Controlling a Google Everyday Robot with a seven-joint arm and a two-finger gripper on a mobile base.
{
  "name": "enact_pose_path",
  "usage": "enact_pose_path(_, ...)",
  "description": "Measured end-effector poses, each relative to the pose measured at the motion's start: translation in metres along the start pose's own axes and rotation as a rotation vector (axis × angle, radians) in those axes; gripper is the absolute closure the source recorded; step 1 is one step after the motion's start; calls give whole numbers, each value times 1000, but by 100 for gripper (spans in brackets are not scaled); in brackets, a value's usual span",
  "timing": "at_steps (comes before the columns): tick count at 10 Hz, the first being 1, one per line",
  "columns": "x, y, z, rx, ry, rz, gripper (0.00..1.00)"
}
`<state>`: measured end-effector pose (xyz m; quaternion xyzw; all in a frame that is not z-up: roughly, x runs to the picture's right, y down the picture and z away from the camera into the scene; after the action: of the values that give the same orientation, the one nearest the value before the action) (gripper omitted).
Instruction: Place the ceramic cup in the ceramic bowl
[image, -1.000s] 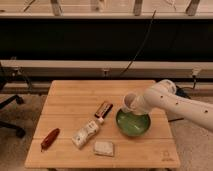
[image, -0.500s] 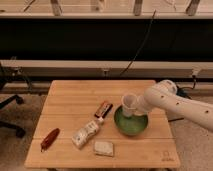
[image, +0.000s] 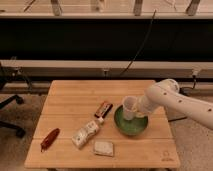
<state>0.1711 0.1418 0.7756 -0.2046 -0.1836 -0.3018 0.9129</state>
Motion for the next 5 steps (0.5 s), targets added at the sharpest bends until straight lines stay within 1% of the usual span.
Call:
enact_pose_path(2,0,-1,4,-32,0,-30,99)
enact_pose_path(3,1,-1,6,-47,-3,-38,90)
enact_pose_path(5,2,0,8,-54,-7,-36,72)
